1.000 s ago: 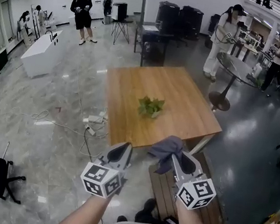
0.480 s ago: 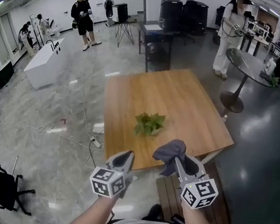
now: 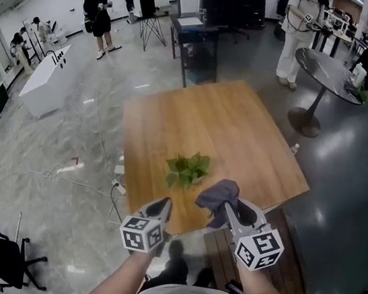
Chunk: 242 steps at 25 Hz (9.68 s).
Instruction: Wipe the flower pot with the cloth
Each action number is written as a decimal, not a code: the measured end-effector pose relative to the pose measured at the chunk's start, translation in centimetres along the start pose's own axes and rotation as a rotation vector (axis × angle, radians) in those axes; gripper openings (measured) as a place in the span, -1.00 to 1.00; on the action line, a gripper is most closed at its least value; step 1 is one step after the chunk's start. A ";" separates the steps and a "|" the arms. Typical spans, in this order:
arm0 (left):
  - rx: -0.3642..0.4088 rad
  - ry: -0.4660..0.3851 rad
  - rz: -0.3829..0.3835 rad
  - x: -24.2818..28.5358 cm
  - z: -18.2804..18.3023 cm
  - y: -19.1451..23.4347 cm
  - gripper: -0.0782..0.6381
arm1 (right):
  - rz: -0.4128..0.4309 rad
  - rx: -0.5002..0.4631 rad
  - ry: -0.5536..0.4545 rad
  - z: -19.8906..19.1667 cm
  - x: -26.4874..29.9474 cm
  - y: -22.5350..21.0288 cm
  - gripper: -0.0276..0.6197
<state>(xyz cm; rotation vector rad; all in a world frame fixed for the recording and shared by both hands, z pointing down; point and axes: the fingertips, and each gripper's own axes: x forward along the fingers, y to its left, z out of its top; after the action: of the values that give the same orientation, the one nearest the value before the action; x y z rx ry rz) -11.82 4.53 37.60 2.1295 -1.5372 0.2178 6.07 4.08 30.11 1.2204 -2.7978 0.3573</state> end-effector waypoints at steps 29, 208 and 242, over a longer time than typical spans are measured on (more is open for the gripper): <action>-0.125 0.525 -0.071 25.9 -8.8 14.9 -0.64 | -0.277 0.197 0.262 -12.4 15.8 -15.8 -0.67; -0.043 0.606 -0.205 36.8 -5.6 17.2 -0.70 | -0.058 0.386 0.394 -22.8 30.8 -21.9 -0.69; 0.140 -0.172 -0.205 14.3 23.3 7.4 -0.76 | 0.006 -0.015 -0.010 8.1 23.1 -8.7 -0.69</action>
<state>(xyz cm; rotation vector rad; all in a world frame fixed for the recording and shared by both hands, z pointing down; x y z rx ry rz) -17.36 -20.56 25.57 2.4536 -1.4182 0.0746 -3.13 -20.06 27.43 1.2151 -2.8076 0.3315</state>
